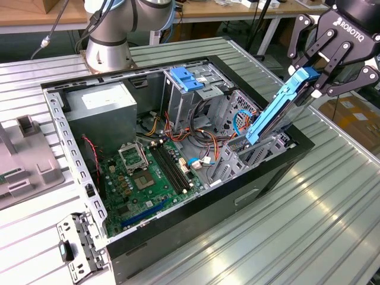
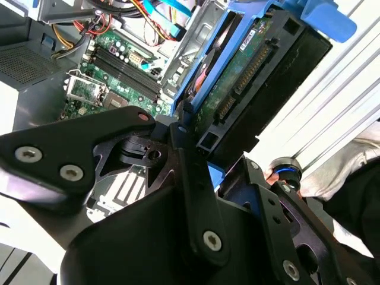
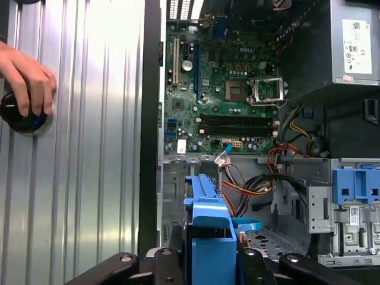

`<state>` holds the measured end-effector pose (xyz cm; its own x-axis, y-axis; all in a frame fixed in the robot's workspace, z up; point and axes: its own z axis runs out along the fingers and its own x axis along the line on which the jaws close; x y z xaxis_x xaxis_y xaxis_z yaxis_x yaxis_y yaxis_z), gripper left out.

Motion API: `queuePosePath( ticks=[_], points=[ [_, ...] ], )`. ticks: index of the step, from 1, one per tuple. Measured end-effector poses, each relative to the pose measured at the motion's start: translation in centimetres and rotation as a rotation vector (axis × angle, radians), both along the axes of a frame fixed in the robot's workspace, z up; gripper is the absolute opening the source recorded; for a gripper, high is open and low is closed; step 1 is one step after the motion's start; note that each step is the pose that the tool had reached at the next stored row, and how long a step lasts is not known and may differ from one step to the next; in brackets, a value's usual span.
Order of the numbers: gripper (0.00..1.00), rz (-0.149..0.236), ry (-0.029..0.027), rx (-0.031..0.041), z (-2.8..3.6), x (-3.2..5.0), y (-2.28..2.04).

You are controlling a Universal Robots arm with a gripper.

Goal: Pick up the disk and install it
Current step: 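Pick up the disk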

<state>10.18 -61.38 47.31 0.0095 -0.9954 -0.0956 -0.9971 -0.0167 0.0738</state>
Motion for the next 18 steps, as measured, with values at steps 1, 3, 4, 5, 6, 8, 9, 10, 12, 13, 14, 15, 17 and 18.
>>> queuePosePath(
  ticks=[1,3,4,5,6,8,9,10,12,13,14,15,17,18],
  points=[
    [0.37,0.0,0.0001,0.0,-0.01,0.27,-0.03],
    [0.37,0.0,0.0004,0.0,-0.04,0.72,-0.08],
    [0.37,0.0,0.0005,0.0,-0.05,0.89,-0.1],
    [0.37,0.0,0.0006,0.0001,-0.06,1.16,-0.13],
    [0.37,0.0,0.0008,0.0,-0.07,1.36,-0.14],
    [0.37,0.0,0.0009,-0.0001,-0.07,1.7,-0.18],
    [0.37,0.0,0.0009,0.0,-0.08,1.79,-0.2],
    [0.37,0.0,0.0009,-0.0001,-0.07,1.84,-0.23],
    [0.37,0.0,0.0009,-0.0001,-0.08,1.95,-0.28],
    [0.37,0.0,0.0009,0.0001,-0.08,1.97,-0.28],
    [0.37,0.0,0.0008,0.0,-0.08,1.98,-0.28],
    [0.37,0.0,0.0008,0.0,-0.08,1.98,-0.28],
    [0.37,0.0,0.0009,0.0,-0.08,1.99,-0.29],
    [0.37,0.0,0.0009,0.0,-0.08,1.99,-0.29]
  ],
)
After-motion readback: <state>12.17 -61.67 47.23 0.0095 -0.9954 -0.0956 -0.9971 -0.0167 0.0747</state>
